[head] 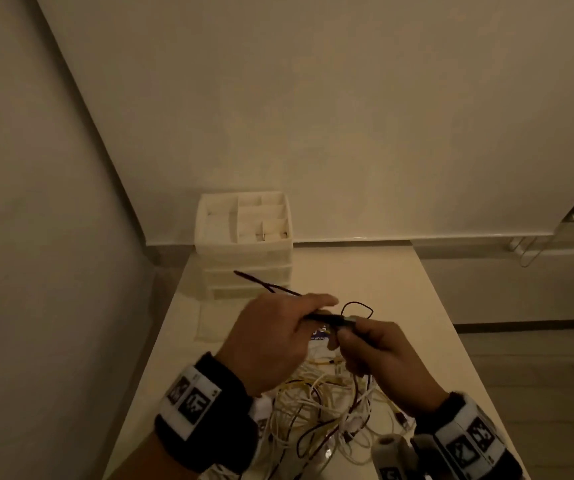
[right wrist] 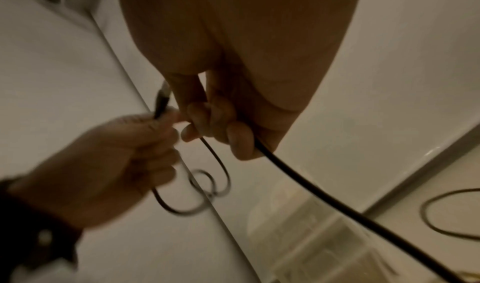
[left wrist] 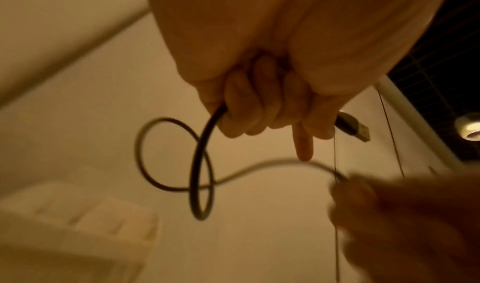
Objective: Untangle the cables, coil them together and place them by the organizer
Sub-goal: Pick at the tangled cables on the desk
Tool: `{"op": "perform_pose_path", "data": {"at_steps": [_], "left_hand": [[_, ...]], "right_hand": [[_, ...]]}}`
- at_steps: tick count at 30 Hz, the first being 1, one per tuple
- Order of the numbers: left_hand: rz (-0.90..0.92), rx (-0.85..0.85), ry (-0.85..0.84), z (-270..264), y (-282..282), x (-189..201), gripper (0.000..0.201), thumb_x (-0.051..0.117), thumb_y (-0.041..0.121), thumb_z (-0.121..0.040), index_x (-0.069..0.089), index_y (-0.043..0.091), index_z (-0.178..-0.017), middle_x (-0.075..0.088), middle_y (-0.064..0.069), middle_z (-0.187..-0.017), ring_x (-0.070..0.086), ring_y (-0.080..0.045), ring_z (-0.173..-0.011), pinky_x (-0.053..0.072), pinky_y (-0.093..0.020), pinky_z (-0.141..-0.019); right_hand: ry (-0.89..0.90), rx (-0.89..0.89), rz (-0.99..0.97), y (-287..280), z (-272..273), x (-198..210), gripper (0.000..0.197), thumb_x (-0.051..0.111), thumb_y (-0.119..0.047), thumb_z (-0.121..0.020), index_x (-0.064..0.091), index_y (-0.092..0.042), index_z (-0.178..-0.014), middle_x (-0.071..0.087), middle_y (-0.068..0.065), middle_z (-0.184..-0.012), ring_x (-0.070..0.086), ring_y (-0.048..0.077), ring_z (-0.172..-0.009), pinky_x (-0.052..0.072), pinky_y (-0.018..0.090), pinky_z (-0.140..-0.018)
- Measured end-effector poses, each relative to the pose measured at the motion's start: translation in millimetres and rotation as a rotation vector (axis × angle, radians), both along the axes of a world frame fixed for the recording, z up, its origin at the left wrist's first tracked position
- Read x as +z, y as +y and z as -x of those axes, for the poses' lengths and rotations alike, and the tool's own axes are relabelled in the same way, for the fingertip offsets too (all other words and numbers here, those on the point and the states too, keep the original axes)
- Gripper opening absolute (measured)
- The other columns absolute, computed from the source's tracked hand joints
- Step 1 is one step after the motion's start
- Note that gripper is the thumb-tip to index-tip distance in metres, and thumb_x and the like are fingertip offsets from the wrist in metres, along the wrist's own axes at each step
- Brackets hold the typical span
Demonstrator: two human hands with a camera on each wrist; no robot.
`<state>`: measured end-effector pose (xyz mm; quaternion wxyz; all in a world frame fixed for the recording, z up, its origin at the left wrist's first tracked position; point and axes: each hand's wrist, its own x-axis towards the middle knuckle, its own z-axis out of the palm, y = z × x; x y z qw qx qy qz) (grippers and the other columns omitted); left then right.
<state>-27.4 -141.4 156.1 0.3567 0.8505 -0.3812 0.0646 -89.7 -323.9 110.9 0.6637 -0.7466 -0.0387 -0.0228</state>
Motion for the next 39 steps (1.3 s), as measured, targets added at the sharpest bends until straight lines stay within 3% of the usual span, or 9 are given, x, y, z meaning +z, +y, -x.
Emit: {"op": "perform_pose_path", "data": {"at_steps": [5,9,13,21,26,29,33,36,39], "left_hand": [[0.075,0.030,-0.023,1.2,-17.7,-11.1,0.015,0.051,0.013,-0.088,0.061,0.024,-0.088,0.061,0.011,-0.067,0.045,-0.008,-0.055,0.041,-0.031,-0.053],[0.133,0.121,-0.133,-2.2,-16.0,0.4,0.009,0.056,0.014,-0.087,0.063,0.020,-0.087,0.048,0.017,-0.063,0.042,-0.006,-0.055,0.035,-0.023,-0.051],[0.290,0.249,-0.155,-17.2,-0.8,16.8,0.015,0.051,0.018,-0.086,0.067,0.017,-0.088,0.058,0.015,-0.066,0.048,-0.002,-0.054,0.034,-0.013,-0.050],[0.475,0.524,-0.153,-49.3,47.9,26.1,0.014,0.057,0.014,-0.094,0.064,0.024,-0.087,0.062,-0.005,-0.065,0.053,-0.015,-0.058,0.043,-0.031,-0.054],[0.262,0.486,-0.241,-33.9,48.4,22.2,0.036,0.053,0.018,-0.092,0.061,0.025,-0.127,0.061,0.003,-0.070,0.053,-0.015,-0.053,0.047,-0.024,-0.056],[0.207,0.286,-0.268,-13.2,31.4,25.8,0.042,0.051,0.016,-0.089,0.061,0.022,-0.129,0.062,0.009,-0.073,0.054,-0.009,-0.055,0.045,-0.009,-0.058],[-0.032,0.158,-0.201,6.6,12.5,12.0,0.033,0.052,0.022,-0.089,0.065,0.027,-0.119,0.075,0.007,-0.097,0.069,-0.017,-0.078,0.056,-0.033,-0.065],[-0.235,0.171,-0.106,9.4,6.8,-2.9,0.031,0.047,0.032,-0.095,0.056,0.037,-0.124,0.072,0.007,-0.107,0.066,-0.020,-0.093,0.053,-0.038,-0.075],[-0.174,0.120,-0.075,14.0,-0.8,-6.1,0.037,0.047,0.033,-0.096,0.052,0.038,-0.132,0.072,0.007,-0.105,0.065,-0.021,-0.091,0.051,-0.035,-0.070]], "right_hand": [[-0.022,0.056,-0.137,-1.6,-5.0,22.5,0.022,0.052,-0.016,-0.088,0.067,-0.001,-0.085,0.040,0.013,-0.060,0.032,0.020,-0.052,0.031,0.029,-0.051],[-0.066,0.022,-0.168,3.6,-1.9,10.8,0.029,0.049,-0.026,-0.094,0.071,-0.009,-0.088,0.049,0.008,-0.058,0.041,0.020,-0.052,0.040,0.023,-0.055],[-0.053,-0.005,-0.090,3.0,5.7,-17.8,0.031,0.045,-0.028,-0.097,0.068,-0.010,-0.084,0.051,0.004,-0.060,0.044,0.020,-0.055,0.040,0.025,-0.057],[0.119,-0.065,0.045,4.1,21.0,-73.0,0.029,0.049,-0.022,-0.099,0.065,-0.014,-0.077,0.049,-0.004,-0.056,0.043,0.014,-0.052,0.038,0.031,-0.057],[0.122,-0.116,0.118,7.1,14.0,-69.7,0.030,0.047,-0.014,-0.100,0.063,-0.012,-0.075,0.043,-0.004,-0.054,0.039,0.012,-0.050,0.035,0.027,-0.053],[0.109,-0.127,0.162,7.9,7.3,-54.7,0.030,0.047,-0.016,-0.101,0.063,-0.013,-0.075,0.041,-0.006,-0.053,0.036,0.008,-0.049,0.032,0.023,-0.051],[0.065,-0.182,0.137,1.9,0.5,-27.6,0.030,0.049,-0.019,-0.100,0.065,-0.010,-0.076,0.037,-0.003,-0.053,0.031,0.014,-0.050,0.028,0.029,-0.052],[0.054,-0.181,0.022,-4.1,-3.0,-9.4,0.030,0.048,-0.018,-0.100,0.066,-0.004,-0.081,0.036,0.000,-0.054,0.029,0.015,-0.051,0.025,0.030,-0.052],[0.063,-0.124,-0.110,-4.1,-1.8,4.0,0.032,0.045,-0.016,-0.101,0.062,0.002,-0.082,0.035,0.001,-0.054,0.026,0.015,-0.051,0.024,0.028,-0.051]]}}
